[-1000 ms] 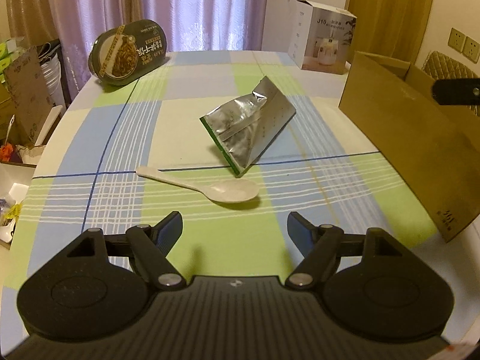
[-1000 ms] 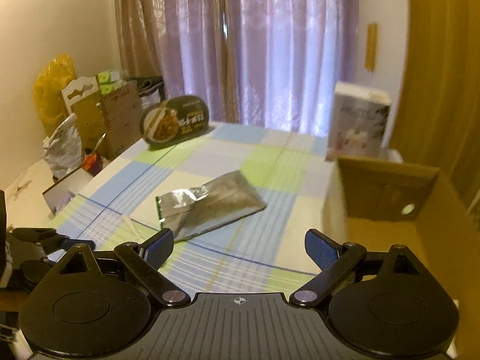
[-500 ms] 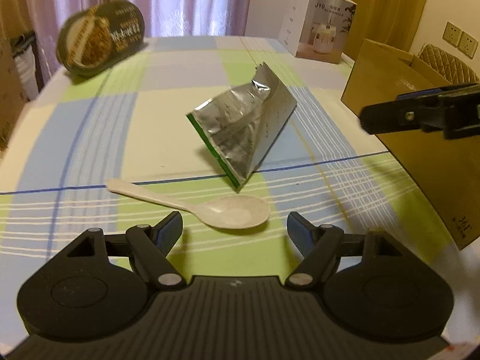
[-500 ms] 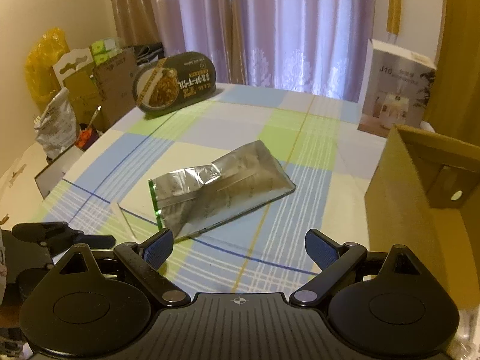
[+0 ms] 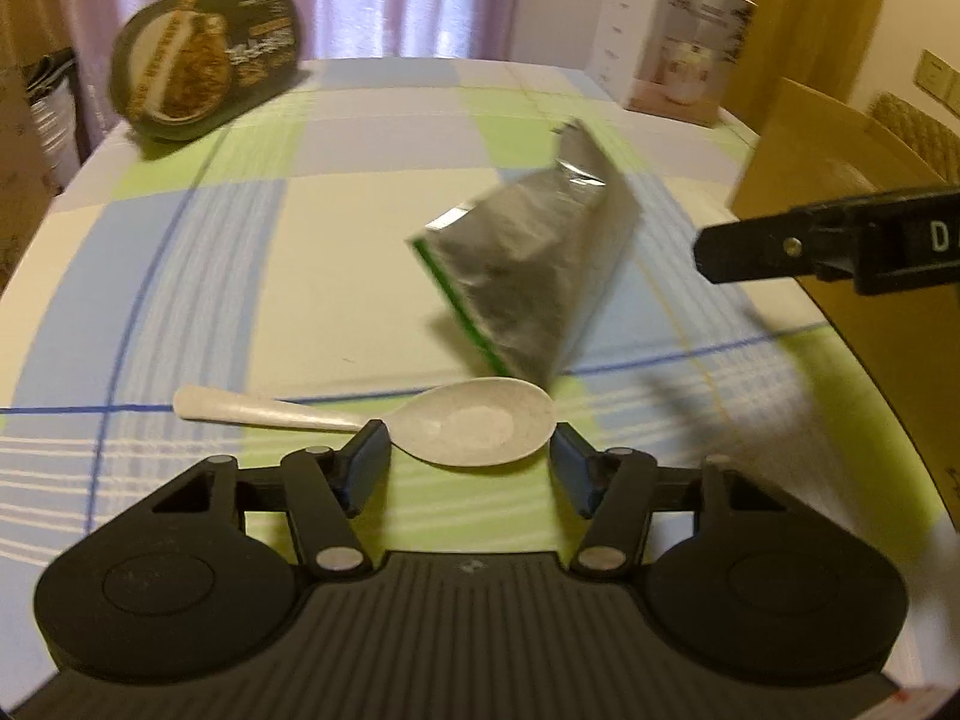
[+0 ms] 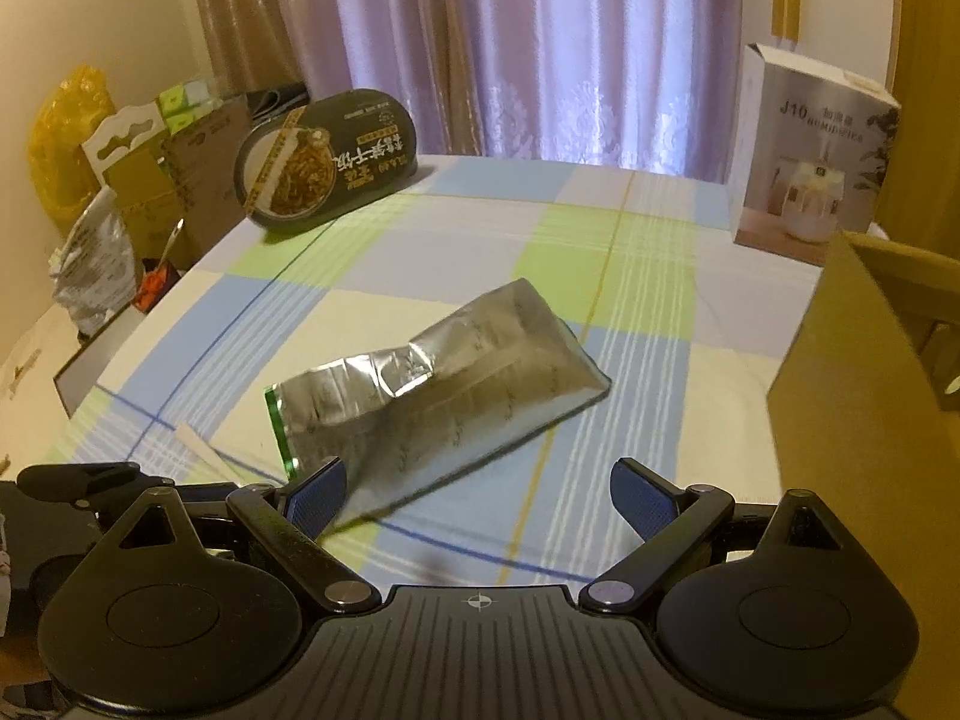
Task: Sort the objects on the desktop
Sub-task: 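Close the right tool on the silver foil packet while the left tool approaches the white spoon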
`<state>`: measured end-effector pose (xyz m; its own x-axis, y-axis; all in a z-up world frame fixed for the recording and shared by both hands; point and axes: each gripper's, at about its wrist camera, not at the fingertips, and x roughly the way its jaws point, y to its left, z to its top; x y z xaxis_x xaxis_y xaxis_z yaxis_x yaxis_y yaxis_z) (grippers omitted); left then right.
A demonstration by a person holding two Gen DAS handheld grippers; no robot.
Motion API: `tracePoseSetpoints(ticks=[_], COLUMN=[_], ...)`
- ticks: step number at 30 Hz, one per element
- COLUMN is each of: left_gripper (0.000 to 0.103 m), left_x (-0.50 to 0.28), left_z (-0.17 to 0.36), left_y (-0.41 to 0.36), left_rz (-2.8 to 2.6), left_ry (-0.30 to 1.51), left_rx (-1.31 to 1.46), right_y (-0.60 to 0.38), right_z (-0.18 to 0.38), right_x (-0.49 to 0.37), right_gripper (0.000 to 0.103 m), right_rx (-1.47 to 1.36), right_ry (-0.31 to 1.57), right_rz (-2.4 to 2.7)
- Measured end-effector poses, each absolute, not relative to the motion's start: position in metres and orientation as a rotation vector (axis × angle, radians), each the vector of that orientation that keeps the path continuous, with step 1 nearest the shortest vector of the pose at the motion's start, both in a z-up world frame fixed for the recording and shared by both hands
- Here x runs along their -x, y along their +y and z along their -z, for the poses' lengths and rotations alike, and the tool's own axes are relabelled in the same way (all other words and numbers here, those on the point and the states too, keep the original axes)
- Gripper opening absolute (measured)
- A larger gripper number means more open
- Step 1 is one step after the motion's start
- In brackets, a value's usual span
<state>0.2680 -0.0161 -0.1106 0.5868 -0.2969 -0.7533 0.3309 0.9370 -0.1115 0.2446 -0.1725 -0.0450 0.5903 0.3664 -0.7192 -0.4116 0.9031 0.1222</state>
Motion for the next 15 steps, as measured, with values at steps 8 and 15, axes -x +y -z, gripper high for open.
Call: tracePoseSetpoints(ticks=[8,15], left_gripper=[0.052,0.051], left_x=[-0.29,-0.291], left_z=[0.111,0.109], left_y=[0.006,0.012], left_rz=[0.328,0.351], left_ry=[0.839,0.832], left_rx=[-0.048,-0.04], right_y=[-0.153,-0.13], right_z=[0.054,0.061], right_x=[-0.271,-0.301], right_gripper=[0.097,0.101], right_rx=[-0.086,-0.149], right_ry=[0.875,0.92], right_rz=[-0.431,-0.336])
